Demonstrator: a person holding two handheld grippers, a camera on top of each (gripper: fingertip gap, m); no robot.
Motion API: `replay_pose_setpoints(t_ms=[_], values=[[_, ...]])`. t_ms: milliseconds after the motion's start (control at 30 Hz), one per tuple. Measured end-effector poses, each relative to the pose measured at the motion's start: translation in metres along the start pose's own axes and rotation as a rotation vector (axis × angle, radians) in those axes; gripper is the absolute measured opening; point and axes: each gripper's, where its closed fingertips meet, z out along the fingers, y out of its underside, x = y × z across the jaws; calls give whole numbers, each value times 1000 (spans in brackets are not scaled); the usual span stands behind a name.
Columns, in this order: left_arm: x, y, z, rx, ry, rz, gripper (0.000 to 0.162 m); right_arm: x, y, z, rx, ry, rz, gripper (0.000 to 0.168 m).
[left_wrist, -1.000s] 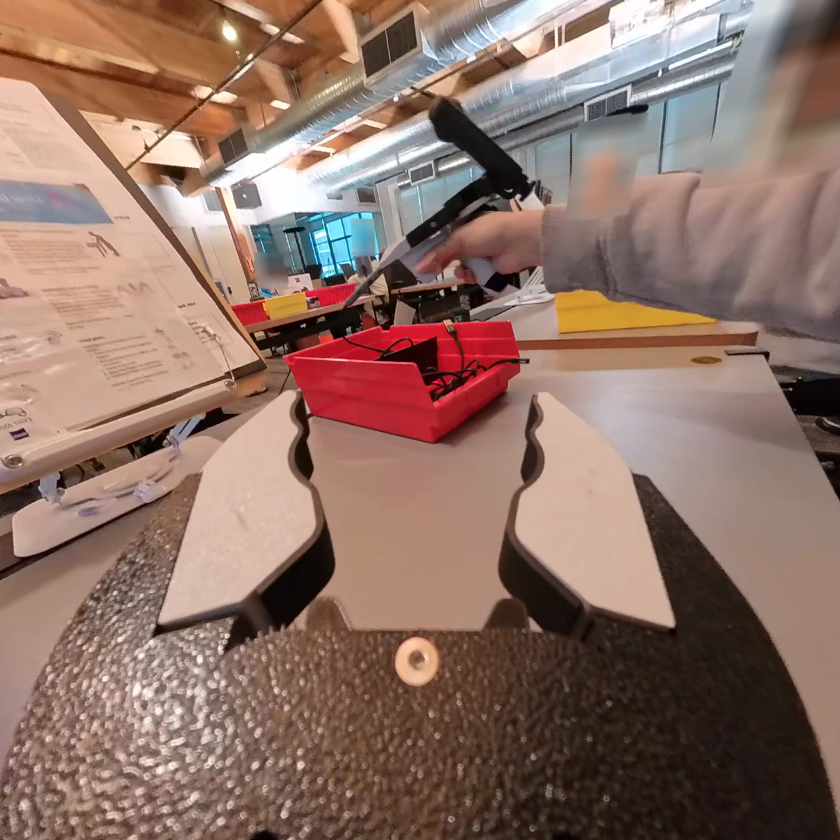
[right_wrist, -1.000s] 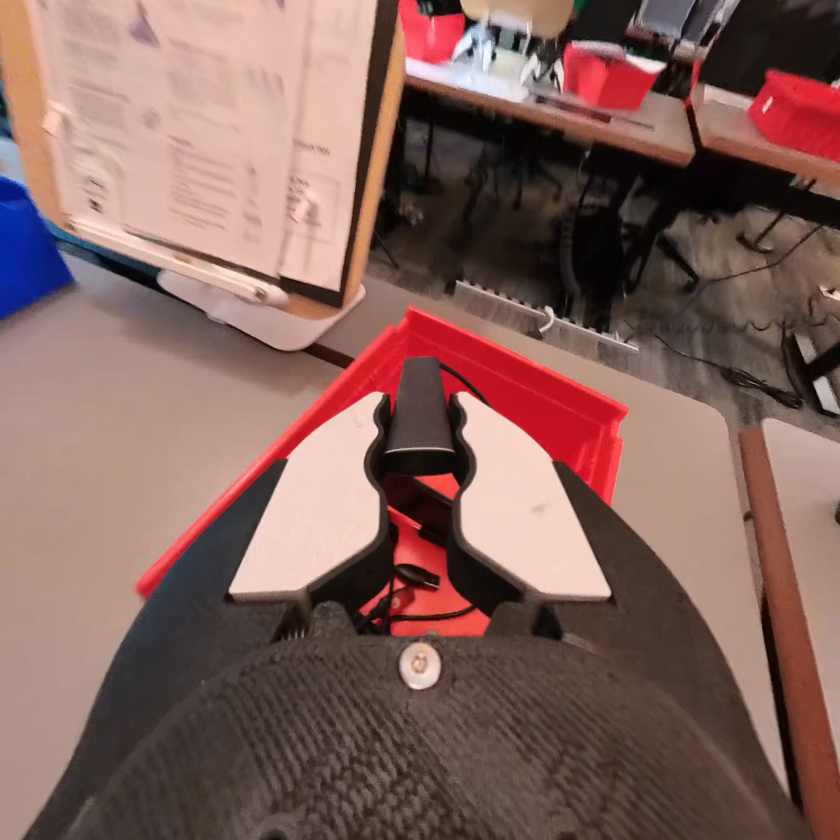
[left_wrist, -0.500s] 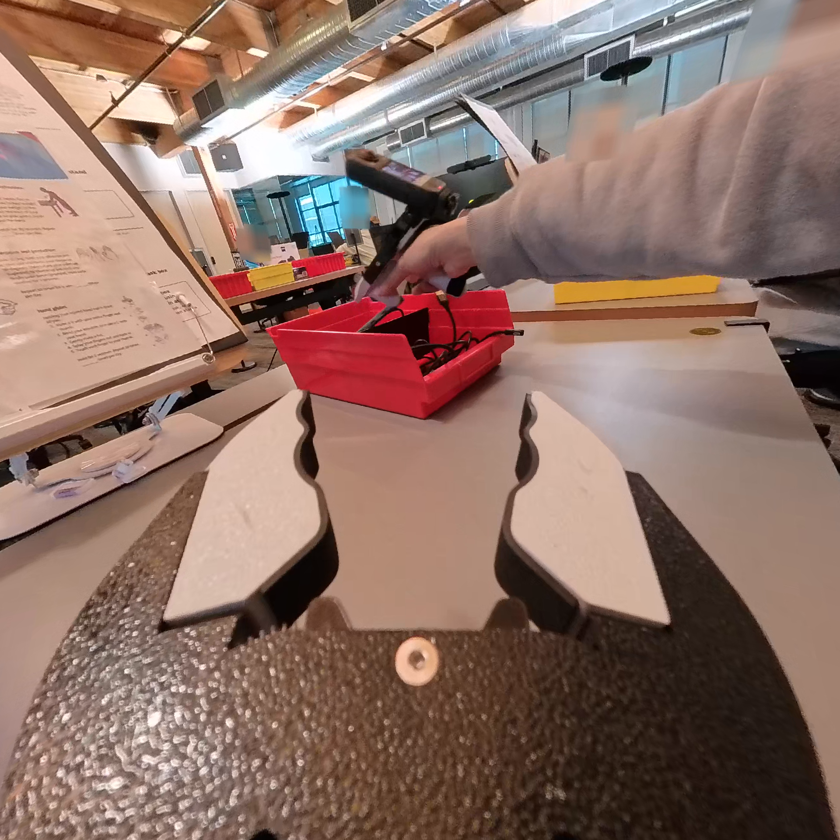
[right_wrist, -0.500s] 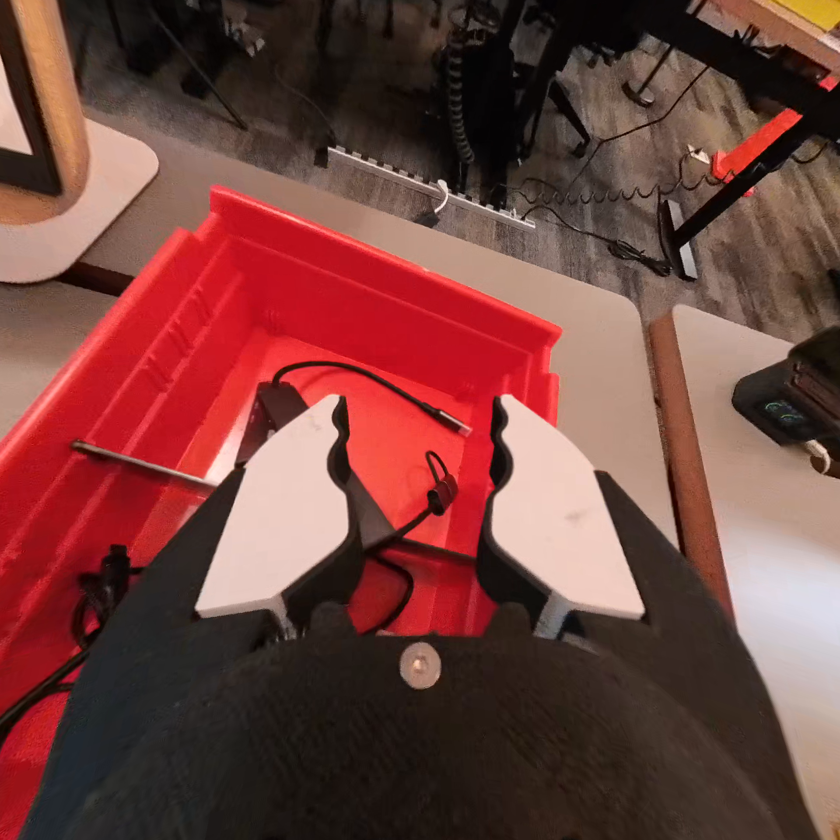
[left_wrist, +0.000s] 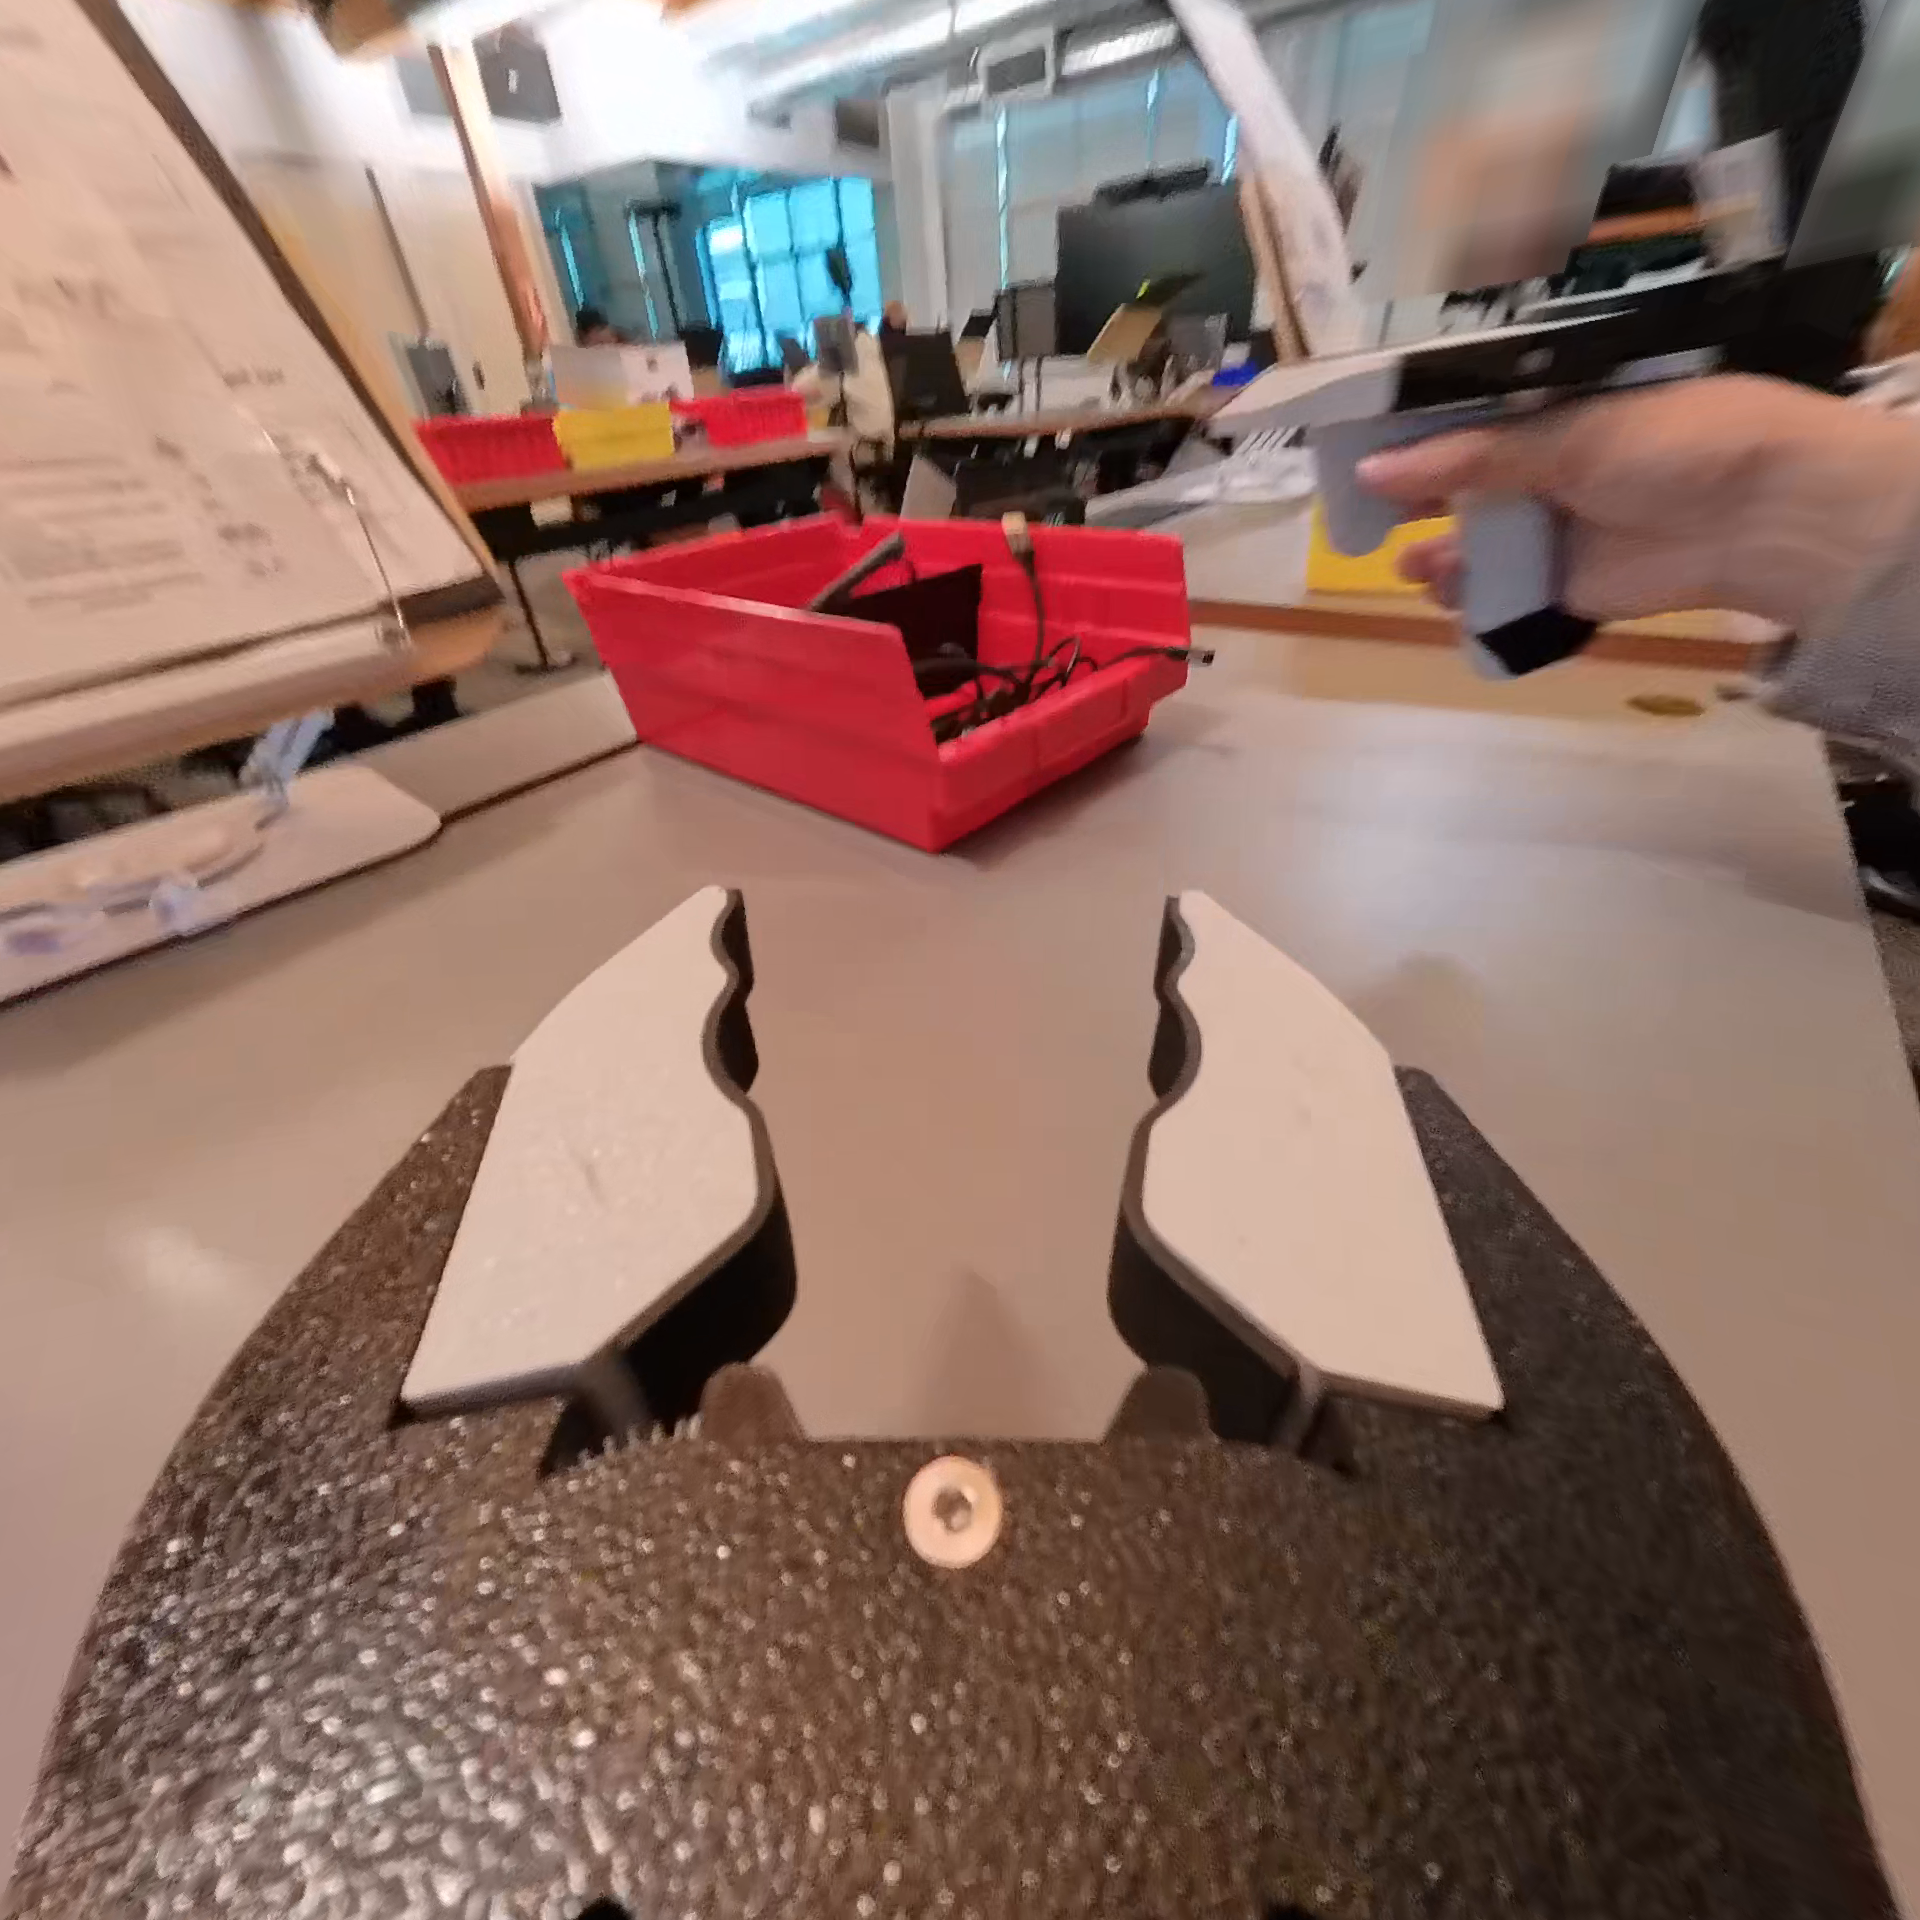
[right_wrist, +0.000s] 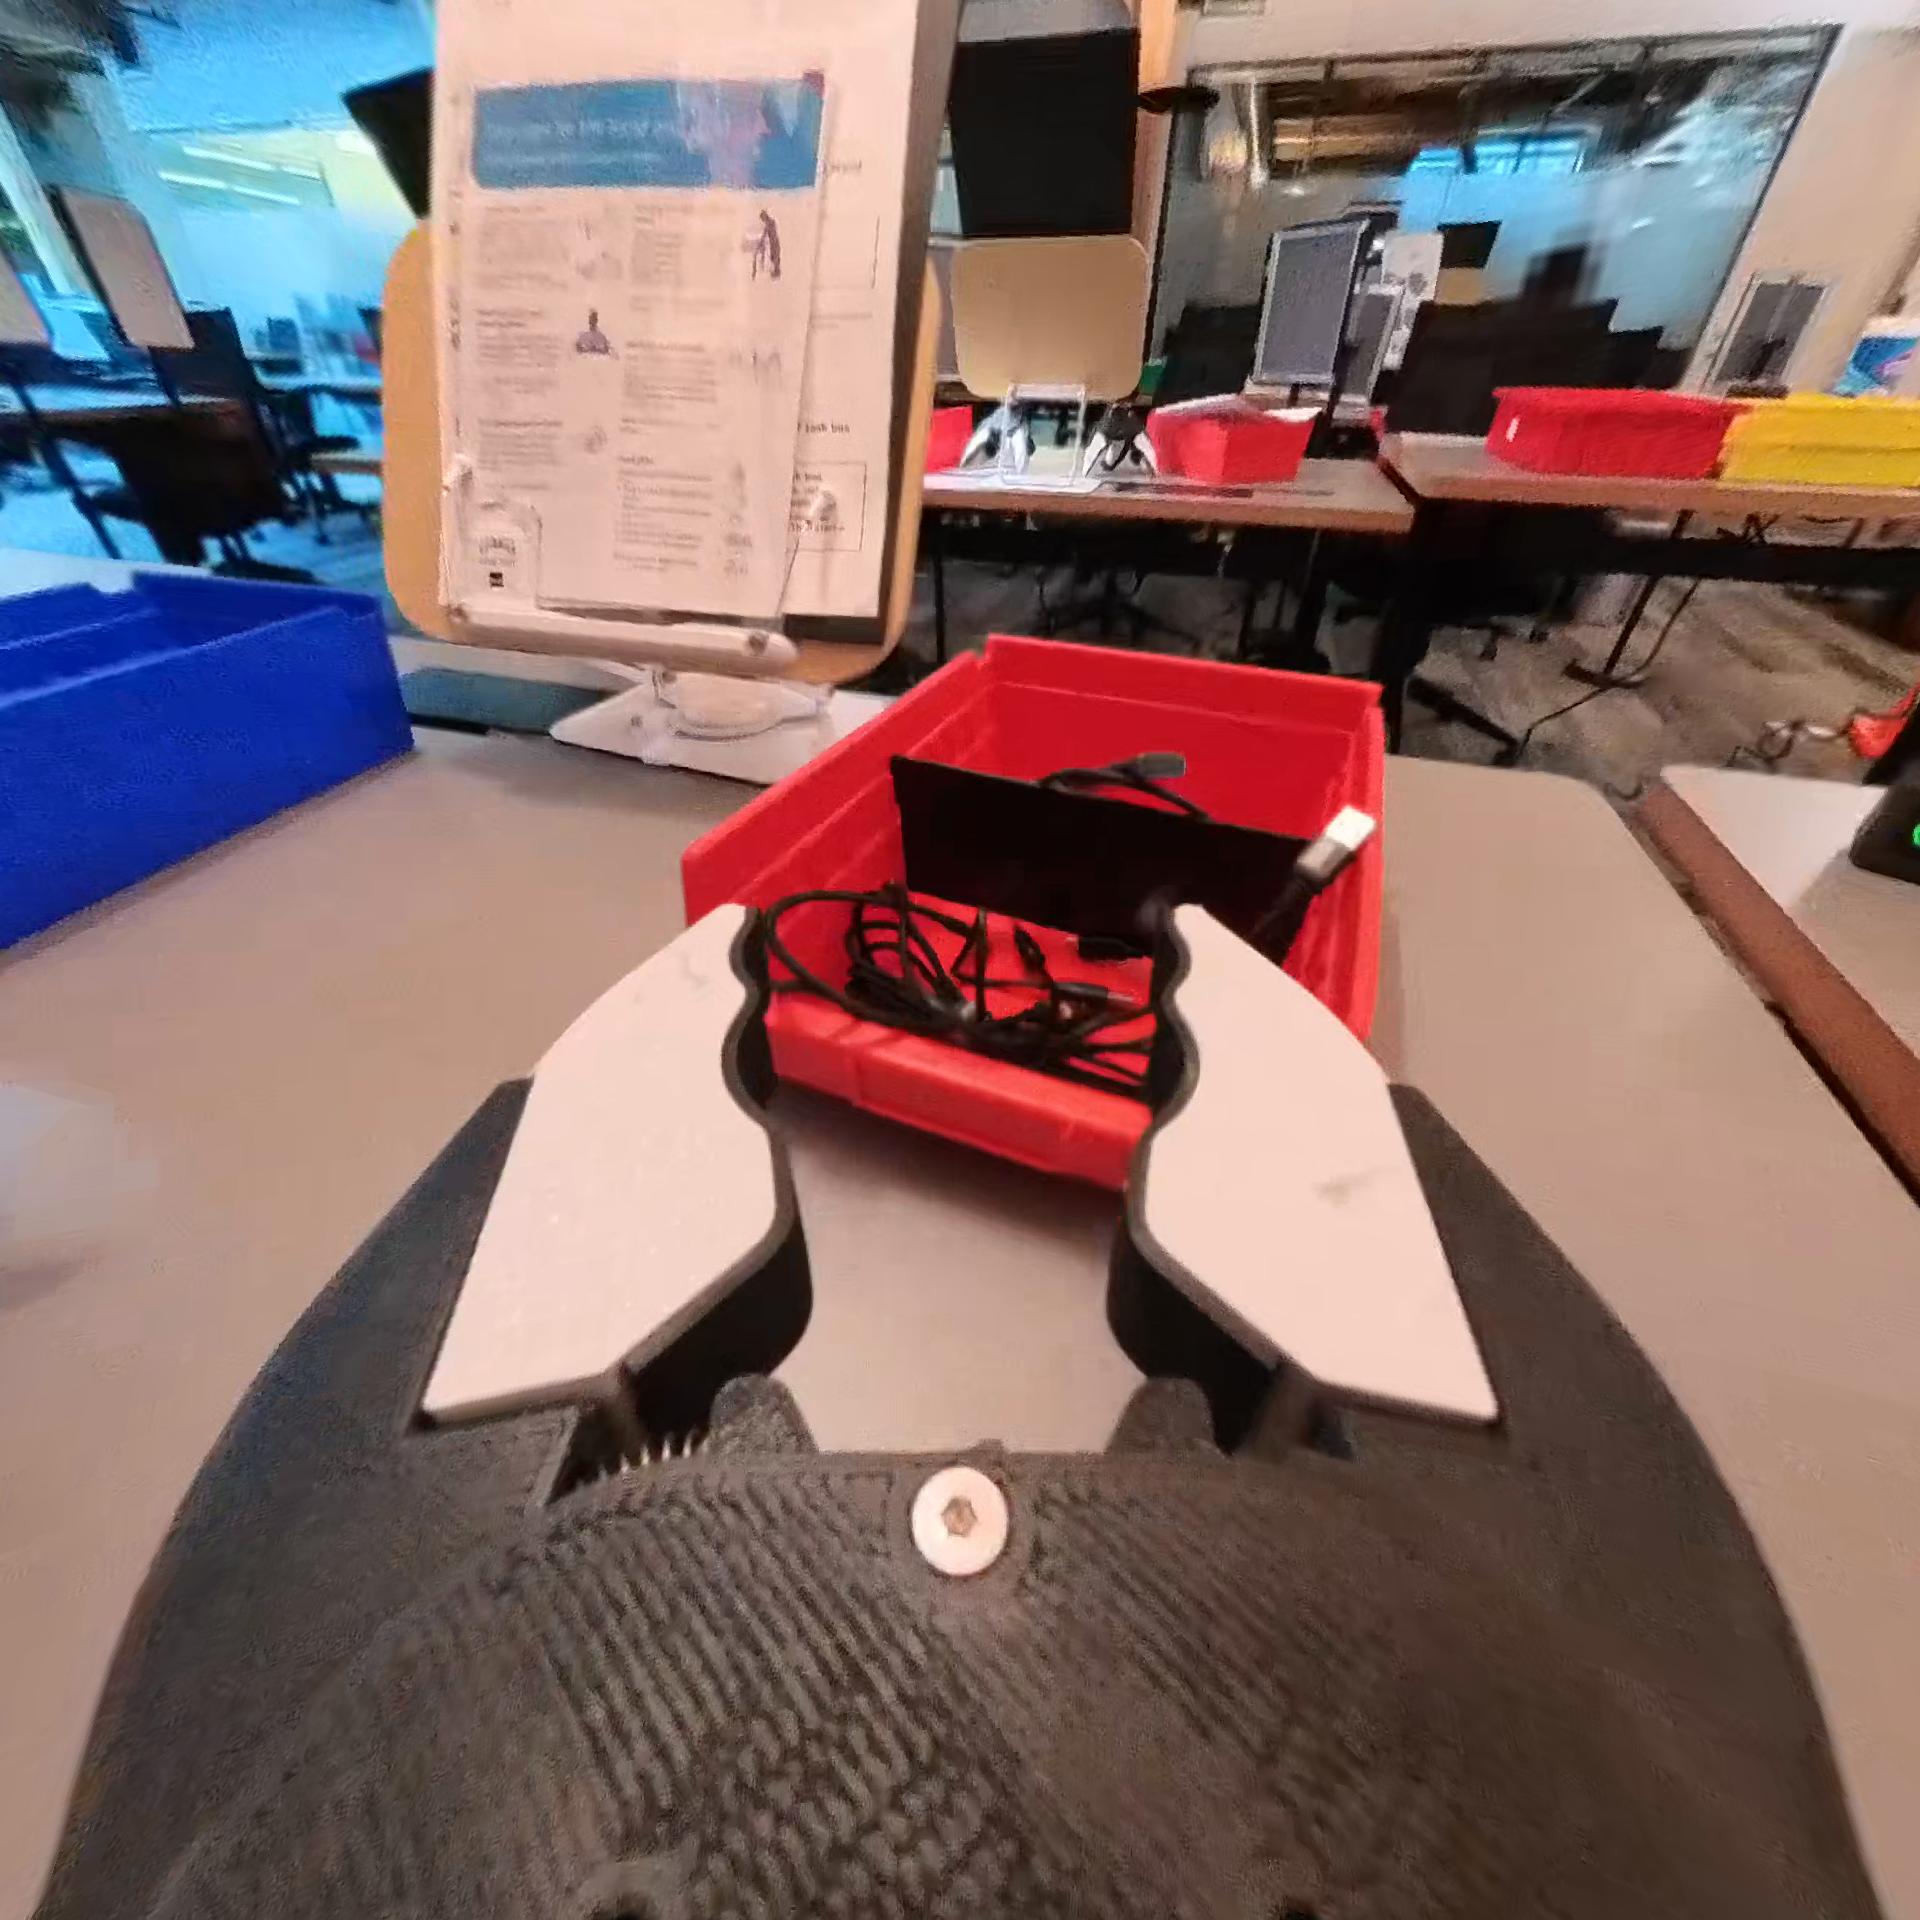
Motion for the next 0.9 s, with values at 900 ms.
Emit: replay_pose_setpoints(t_ms=[900], values=[[-68,23,222,-475,-404,32,9,31,4,-35,-26,37,73,70]])
